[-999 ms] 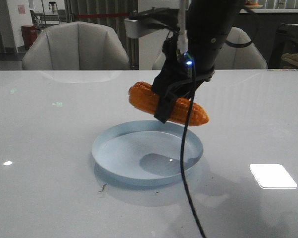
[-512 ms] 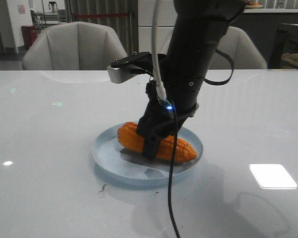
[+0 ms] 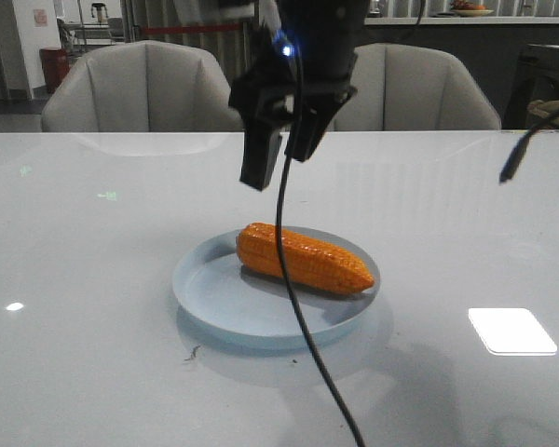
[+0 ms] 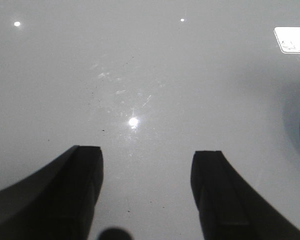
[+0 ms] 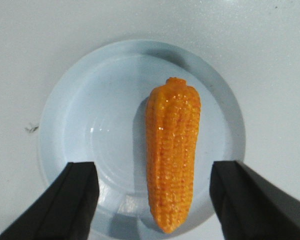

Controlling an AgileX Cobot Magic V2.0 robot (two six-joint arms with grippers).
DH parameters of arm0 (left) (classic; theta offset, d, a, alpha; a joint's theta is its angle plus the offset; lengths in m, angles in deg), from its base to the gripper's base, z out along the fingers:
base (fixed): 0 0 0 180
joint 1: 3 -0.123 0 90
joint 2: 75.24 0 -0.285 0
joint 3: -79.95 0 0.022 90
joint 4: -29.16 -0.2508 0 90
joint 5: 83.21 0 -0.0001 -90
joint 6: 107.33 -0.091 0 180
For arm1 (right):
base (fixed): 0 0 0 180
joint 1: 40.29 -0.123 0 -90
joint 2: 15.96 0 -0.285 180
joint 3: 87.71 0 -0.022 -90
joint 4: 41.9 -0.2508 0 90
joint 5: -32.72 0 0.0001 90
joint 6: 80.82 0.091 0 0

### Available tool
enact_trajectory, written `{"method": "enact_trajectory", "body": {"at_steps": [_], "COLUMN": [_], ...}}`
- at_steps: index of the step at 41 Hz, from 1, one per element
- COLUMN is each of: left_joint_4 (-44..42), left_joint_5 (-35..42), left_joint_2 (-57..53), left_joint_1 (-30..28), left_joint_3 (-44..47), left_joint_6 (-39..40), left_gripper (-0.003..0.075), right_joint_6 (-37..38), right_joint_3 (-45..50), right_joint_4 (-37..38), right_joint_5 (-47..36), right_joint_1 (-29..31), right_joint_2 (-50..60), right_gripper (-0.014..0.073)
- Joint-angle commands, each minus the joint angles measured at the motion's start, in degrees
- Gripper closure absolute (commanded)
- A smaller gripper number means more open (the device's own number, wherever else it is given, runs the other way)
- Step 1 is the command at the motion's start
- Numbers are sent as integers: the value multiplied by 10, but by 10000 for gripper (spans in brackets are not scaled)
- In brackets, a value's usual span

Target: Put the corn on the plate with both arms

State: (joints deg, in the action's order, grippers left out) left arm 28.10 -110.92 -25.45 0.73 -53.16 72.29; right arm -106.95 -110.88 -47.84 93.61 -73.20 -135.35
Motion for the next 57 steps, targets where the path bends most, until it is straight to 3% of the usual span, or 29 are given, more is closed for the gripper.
{"method": "enact_trajectory", "body": {"at_steps": [1,7,16,25,30,36,46,57], "left_joint_4": [1,1,1,2,2,2,2,2], "left_joint_5": [48,49,51,50,50,50,50,50], "left_joint_2": [-3,-3,-3,-3,-3,-3,-3,-3], "left_joint_1": [-1,-1,-1,-1,-1,-1,-1,-1], "left_joint_3": [-17,-17,-17,-17,-17,-17,-17,-17], "left_joint_6": [4,4,4,4,4,4,4,4], "left_gripper": [265,265,265,265,265,265,265,265], "right_joint_6": [-5,-2,152,171,171,161,148,148], "right_joint_3": [-67,-102,-101,-90,-58,45,309,552], "right_joint_4": [-5,-5,-3,-3,-11,-17,-17,-18], "right_joint_5": [72,157,119,148,116,44,-122,-163], "right_joint_1": [1,1,27,135,212,295,400,424], "right_joint_2": [39,41,79,141,204,318,533,692], "right_gripper": [20,20,20,20,20,20,20,20]}}
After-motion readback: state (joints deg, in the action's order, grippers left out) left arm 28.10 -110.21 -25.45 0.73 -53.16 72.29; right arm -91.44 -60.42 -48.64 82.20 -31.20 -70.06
